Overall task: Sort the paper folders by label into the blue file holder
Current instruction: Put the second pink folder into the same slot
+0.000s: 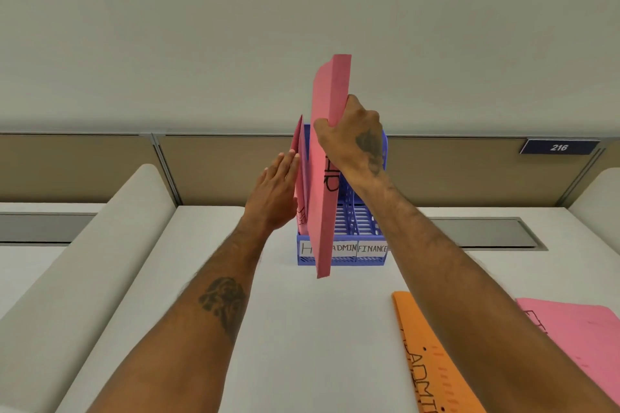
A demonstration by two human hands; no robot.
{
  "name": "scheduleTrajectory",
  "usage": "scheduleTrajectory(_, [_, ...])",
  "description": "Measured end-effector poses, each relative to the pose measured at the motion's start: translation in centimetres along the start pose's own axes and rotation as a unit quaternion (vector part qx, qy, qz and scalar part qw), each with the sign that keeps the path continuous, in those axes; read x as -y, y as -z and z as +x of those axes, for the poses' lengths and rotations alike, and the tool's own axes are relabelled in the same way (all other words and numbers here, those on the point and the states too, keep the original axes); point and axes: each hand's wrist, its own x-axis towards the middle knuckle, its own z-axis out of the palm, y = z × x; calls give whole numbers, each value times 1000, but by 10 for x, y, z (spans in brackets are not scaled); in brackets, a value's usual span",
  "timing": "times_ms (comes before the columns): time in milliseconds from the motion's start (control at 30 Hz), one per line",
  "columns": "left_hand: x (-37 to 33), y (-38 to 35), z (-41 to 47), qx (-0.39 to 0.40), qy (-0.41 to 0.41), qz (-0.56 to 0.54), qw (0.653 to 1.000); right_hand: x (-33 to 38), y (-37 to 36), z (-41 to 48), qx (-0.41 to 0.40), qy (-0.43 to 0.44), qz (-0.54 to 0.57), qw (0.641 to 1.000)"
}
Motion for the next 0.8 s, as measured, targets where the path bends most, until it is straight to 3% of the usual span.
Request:
scheduleTrajectory(467, [11, -13, 4, -52, -46, 16, 997, -48, -87, 6, -65, 21, -2, 998])
scheduleTrajectory(800, [9, -16, 0, -94, -54, -13, 994, -78, -127, -18, -41, 16, 7, 999])
